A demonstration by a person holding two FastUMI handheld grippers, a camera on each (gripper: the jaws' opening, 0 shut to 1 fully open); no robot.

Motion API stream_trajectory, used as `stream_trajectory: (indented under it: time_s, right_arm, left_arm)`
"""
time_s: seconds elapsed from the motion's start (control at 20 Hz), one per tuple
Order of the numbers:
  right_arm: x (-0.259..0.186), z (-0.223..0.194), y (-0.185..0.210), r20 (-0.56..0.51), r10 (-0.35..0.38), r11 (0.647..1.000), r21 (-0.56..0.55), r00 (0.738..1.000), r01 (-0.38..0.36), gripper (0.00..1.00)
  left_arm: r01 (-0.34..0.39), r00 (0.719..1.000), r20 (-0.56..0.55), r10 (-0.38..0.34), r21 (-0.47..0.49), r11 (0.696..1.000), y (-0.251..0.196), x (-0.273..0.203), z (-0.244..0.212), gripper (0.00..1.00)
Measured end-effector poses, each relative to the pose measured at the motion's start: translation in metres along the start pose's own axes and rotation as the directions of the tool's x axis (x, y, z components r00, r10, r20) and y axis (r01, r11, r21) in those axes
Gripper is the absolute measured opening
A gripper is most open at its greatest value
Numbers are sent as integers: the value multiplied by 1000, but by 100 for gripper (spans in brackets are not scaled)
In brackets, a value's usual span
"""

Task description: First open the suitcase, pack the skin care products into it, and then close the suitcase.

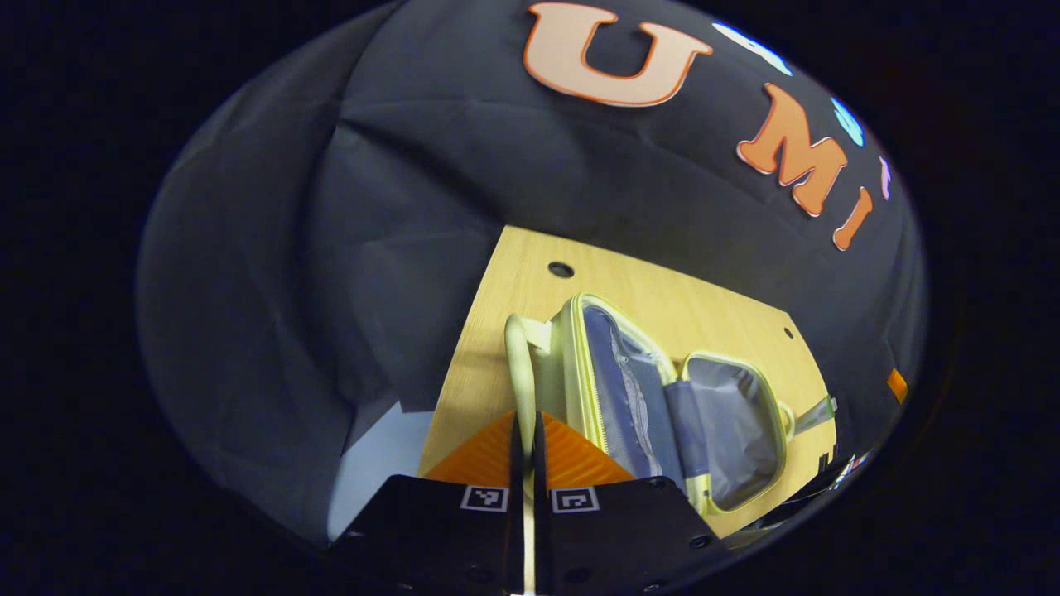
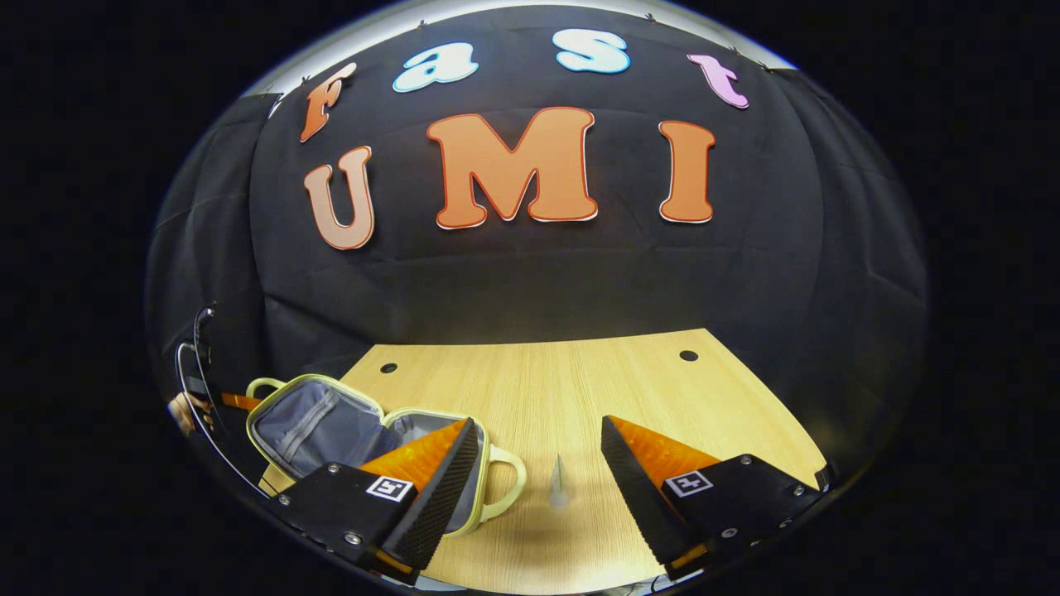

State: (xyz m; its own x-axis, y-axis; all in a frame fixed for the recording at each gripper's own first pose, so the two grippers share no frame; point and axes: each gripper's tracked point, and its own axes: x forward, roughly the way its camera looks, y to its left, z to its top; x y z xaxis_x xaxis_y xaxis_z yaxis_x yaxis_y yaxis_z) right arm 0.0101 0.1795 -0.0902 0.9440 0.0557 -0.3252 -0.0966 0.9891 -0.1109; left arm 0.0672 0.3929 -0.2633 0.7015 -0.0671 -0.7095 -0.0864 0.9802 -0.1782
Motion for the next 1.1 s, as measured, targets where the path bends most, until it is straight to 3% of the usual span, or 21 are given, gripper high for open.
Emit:
stream_trajectory:
  time_s: [0.1,0.25,0.45,0.5,0.55,0.6,0.7,0.8,0.85,1.1]
  right_arm:
    - [1,-2,0,-12,-6,1000,-27,1000,6,95]
    - [3,4,-4,-8,-25,997,-71,1000,25,95]
    - [7,8,-4,-10,-27,999,-39,1000,27,95]
    - [7,9,-4,-11,-27,999,-35,1000,27,95]
    - [7,9,-5,-8,-32,999,-35,999,32,95]
    - [7,9,-7,-2,-40,998,-39,999,40,95]
    - [8,6,-11,-3,-51,998,-46,999,50,95]
    - [9,3,-15,-6,-52,998,-38,999,51,95]
    - [11,1,-18,-10,-50,998,-34,999,50,95]
    - [17,2,-36,-2,-54,998,-28,999,54,95]
  left_arm:
    - [-22,999,-37,22,-19,1000,14,12,-18,5]
    - [-49,995,-87,51,27,998,31,29,-41,5]
    - [-95,985,-143,98,31,995,42,54,-60,5]
    - [-123,980,-152,129,51,991,48,54,-62,15]
    - [-149,975,-156,160,77,986,54,55,-64,18]
    - [-168,971,-157,181,98,981,56,54,-66,43]
    - [-231,962,-115,248,144,962,72,46,-54,69]
    - [-252,964,-51,262,148,956,63,34,-37,96]
    - [-254,966,-16,258,139,957,54,28,-27,100]
    - [-264,959,147,241,163,951,-7,-16,30,98]
